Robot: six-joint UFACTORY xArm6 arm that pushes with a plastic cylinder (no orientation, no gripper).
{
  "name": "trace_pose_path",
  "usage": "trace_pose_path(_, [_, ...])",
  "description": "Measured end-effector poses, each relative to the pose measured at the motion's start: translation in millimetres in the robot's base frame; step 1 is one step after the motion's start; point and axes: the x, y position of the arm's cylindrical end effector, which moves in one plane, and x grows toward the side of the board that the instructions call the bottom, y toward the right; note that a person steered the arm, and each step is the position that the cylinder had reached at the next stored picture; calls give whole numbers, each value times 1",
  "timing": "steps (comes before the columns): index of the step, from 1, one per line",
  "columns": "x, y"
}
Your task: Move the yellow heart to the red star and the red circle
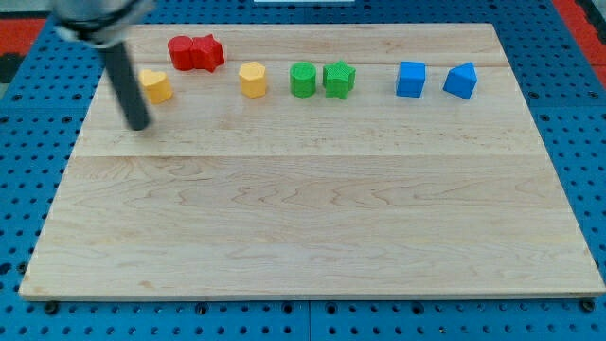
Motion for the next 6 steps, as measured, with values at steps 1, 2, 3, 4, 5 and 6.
trace_pose_path(1, [-29, -36])
trace_pose_path(2, [-47, 4])
trace_pose_path(3, [-64, 48])
trace_pose_path(4, [-69, 64])
trace_pose_path(5, [-65, 64])
trace_pose_path(6, [-58, 62])
